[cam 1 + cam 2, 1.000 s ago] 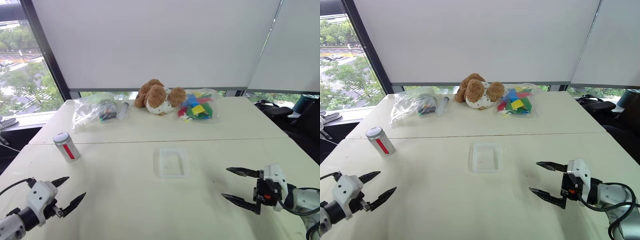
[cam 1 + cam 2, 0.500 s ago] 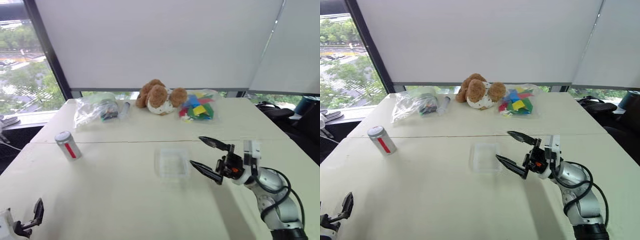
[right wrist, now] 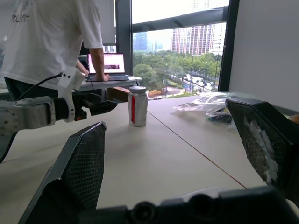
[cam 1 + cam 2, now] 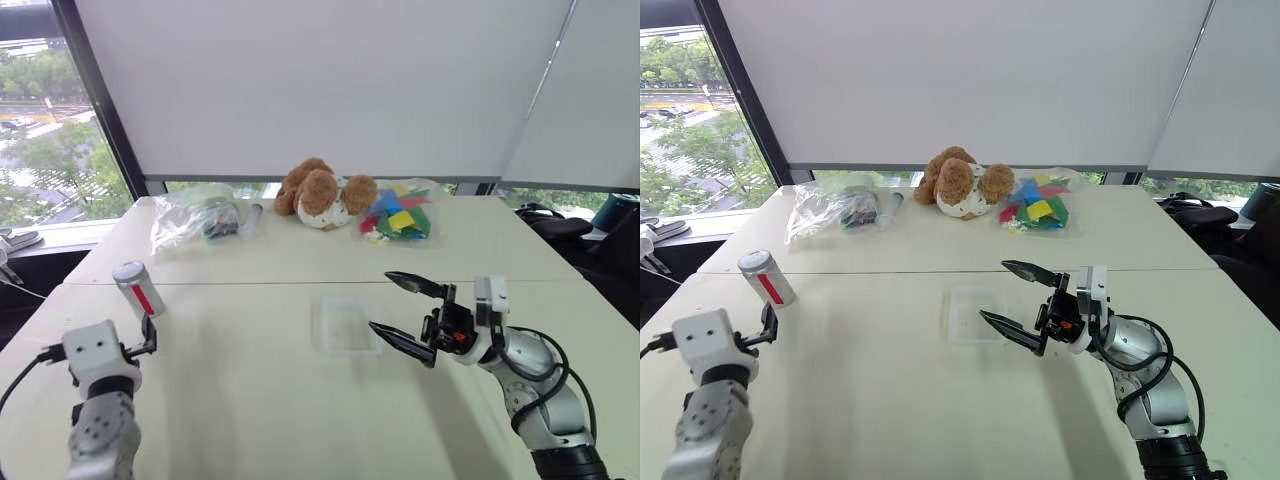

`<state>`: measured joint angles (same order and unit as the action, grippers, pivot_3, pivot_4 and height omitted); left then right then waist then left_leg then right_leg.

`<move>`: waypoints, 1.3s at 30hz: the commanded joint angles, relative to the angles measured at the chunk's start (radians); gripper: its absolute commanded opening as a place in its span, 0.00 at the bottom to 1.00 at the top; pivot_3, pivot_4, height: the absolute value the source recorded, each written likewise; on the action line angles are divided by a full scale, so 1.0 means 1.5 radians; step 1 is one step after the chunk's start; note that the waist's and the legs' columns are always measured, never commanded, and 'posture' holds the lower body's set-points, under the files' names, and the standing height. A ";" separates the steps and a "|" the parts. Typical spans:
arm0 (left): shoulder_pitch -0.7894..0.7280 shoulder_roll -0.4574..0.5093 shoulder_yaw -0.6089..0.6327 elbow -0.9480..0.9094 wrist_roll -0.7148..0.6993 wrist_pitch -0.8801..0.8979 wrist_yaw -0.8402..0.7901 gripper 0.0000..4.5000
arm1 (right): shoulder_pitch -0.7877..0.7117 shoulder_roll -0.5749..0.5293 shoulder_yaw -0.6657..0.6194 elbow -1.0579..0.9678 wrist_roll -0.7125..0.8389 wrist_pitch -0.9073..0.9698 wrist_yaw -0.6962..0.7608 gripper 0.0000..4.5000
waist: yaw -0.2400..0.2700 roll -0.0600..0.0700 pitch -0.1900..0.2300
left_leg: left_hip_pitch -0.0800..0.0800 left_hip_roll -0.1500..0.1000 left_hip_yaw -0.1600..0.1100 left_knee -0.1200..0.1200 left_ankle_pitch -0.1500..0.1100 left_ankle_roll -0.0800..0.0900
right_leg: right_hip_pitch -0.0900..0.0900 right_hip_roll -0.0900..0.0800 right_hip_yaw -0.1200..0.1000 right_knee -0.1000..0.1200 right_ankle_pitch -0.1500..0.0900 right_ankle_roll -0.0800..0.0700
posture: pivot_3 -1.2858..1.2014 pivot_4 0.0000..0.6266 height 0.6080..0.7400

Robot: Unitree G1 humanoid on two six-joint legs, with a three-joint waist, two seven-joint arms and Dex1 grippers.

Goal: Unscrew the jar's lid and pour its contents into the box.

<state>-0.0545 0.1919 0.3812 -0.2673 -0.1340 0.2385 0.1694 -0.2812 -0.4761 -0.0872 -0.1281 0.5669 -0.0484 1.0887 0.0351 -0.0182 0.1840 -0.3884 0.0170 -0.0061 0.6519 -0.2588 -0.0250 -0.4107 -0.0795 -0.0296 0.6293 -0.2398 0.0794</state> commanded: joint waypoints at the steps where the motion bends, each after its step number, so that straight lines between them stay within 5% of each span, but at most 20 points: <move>1: -0.058 -0.012 -0.022 0.050 0.052 -0.016 0.051 0.99 | -0.007 -0.006 -0.005 -0.009 0.002 0.001 0.002 1.00 | 0.001 0.000 0.000 | 0.000 0.000 0.000 0.000 0.000 0.000 | 0.000 0.000 0.000 0.000 0.000 0.000 | 0.52 0.24 1.00; 17: -0.298 -0.005 -0.013 0.394 0.097 -0.148 0.182 0.99 | -0.016 0.001 0.012 -0.050 -0.003 0.041 -0.051 1.00 | 0.001 0.000 0.000 | 0.000 0.000 0.000 0.000 0.000 0.000 | 0.000 0.000 0.000 0.000 0.002 0.004 | 0.52 0.24 1.00; 34: -0.395 0.072 0.001 0.653 0.050 -0.276 0.121 0.99 | 0.008 -0.008 0.000 -0.063 -0.006 0.038 -0.074 1.00 | 0.001 0.000 0.000 | 0.000 -0.001 0.000 0.000 0.000 0.000 | 0.000 -0.001 0.000 0.000 0.003 0.005 | 0.52 0.24 1.00; 37: -0.405 0.076 0.003 0.677 0.041 -0.285 0.116 0.81 | 0.011 -0.005 0.001 -0.062 -0.008 0.034 -0.077 1.00 | 0.001 0.000 0.000 | 0.000 -0.001 0.000 0.000 0.000 0.000 | 0.000 -0.001 0.000 0.000 0.003 0.005 | 0.52 0.24 1.00; 39: -0.406 0.079 0.000 0.684 0.037 -0.299 0.105 0.56 | 0.016 -0.003 0.001 -0.062 -0.009 0.030 -0.081 1.00 | 0.000 0.000 0.000 | 0.000 -0.001 0.000 0.000 0.000 0.000 | 0.000 -0.001 0.000 0.000 0.003 0.005 | 0.52 0.24 1.00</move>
<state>-0.6389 0.2867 0.3762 0.7641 -0.0741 -0.1817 0.3371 -0.2562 -0.4824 -0.0618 -0.1770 0.5514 0.0143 0.9752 0.0353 -0.0188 0.1840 -0.3888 0.0162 -0.0059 0.6519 -0.2587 -0.0252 -0.4104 -0.0803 -0.0303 0.6287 -0.2355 0.0873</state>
